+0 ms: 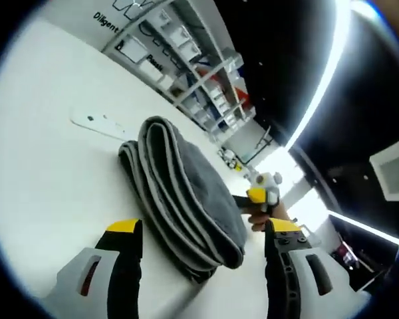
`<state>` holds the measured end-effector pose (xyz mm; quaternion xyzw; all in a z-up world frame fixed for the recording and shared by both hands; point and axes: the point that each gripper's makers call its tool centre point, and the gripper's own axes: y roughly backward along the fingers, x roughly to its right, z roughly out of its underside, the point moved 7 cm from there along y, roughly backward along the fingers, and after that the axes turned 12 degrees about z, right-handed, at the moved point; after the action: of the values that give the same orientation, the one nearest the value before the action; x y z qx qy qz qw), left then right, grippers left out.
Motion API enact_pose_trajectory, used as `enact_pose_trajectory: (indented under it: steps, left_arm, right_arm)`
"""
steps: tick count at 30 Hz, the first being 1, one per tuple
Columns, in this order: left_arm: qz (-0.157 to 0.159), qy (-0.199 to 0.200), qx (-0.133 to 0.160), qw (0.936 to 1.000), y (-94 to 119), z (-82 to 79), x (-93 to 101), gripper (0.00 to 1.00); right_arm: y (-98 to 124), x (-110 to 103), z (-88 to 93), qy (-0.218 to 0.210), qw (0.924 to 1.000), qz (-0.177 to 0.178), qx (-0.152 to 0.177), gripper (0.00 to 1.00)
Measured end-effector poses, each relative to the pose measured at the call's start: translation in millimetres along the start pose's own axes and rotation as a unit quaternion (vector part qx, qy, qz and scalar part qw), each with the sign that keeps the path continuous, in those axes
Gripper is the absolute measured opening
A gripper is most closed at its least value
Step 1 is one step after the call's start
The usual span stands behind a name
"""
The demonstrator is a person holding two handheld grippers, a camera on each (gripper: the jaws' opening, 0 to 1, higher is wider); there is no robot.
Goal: Open the folded towel by lifting each exposed corner and separating the folded layers until the towel lies flat within the target outline without major curled edges
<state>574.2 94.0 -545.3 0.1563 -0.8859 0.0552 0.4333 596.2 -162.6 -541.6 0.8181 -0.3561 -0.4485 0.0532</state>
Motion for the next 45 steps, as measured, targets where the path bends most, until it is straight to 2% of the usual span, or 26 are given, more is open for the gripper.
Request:
enact_pose_trajectory:
  steps: [2,4,11,14,18,22,27,30,32,36,38,40,45]
  left_arm:
    - [0.01,0.01,0.005,0.9999,-1,-3.9,-0.1,0.72]
    - [0.01,0.005,0.002,0.9999,-6,0.7,3.2,0.7]
    - [0.011,0.006,-0.013,0.9998,-8,-1.2,-6.4,0.6]
    - [0.009,0.01,-0.016,0.9998,-7,-4.1,-9.3,0.56]
    - [0.002,0.008,-0.02,0.9998,-8,-4.7,-13.4,0.49]
    - [-0.004,-0.002,-0.026,0.9996,-13,-2.3,-11.5,0.47]
    - [-0.023,-0.001,-0.025,0.9994,-14,-0.5,-16.5,0.37]
    - [-0.022,0.005,-0.023,0.9995,-14,-0.6,-16.0,0.38]
    - [-0.019,0.002,-0.023,0.9996,-18,6.9,-8.7,0.39]
    - [-0.019,0.004,-0.022,0.9996,-19,2.5,-11.5,0.38]
    - [-0.025,0.006,-0.02,0.9995,-18,0.0,-14.4,0.35]
    - [-0.03,0.008,-0.018,0.9994,-20,7.0,-10.4,0.31]
    - [-0.035,0.007,-0.02,0.9992,-16,-5.2,-20.6,0.2]
  right_arm:
    - [-3,0,-1.0,0.0,1.0,0.001,-0.003,0.55]
    - [-6,2,-1.5,0.0,1.0,0.001,-0.007,0.54]
    - [-10,11,-3.8,-0.018,0.9998,0.001,-0.007,0.51]
    - [-12,7,-0.9,-0.023,0.9997,-0.003,-0.008,0.49]
    - [-17,4,3.1,-0.02,0.9997,-0.004,-0.013,0.45]
    - [-21,-2,7.7,-0.014,0.9996,-0.008,-0.021,0.42]
    - [-22,-3,8.0,-0.015,0.9994,-0.016,-0.026,0.37]
    - [-21,-4,7.2,-0.021,0.9993,-0.022,-0.023,0.35]
    - [-21,-5,7.8,-0.022,0.9992,-0.023,-0.023,0.33]
    - [-22,-6,8.1,-0.024,0.9992,-0.021,-0.022,0.31]
    - [-22,-7,8.8,-0.025,0.9991,-0.024,-0.023,0.3]
    - [-22,-6,8.7,-0.026,0.9991,-0.023,-0.024,0.28]
    - [-23,-4,9.2,-0.029,0.9991,-0.02,-0.023,0.25]
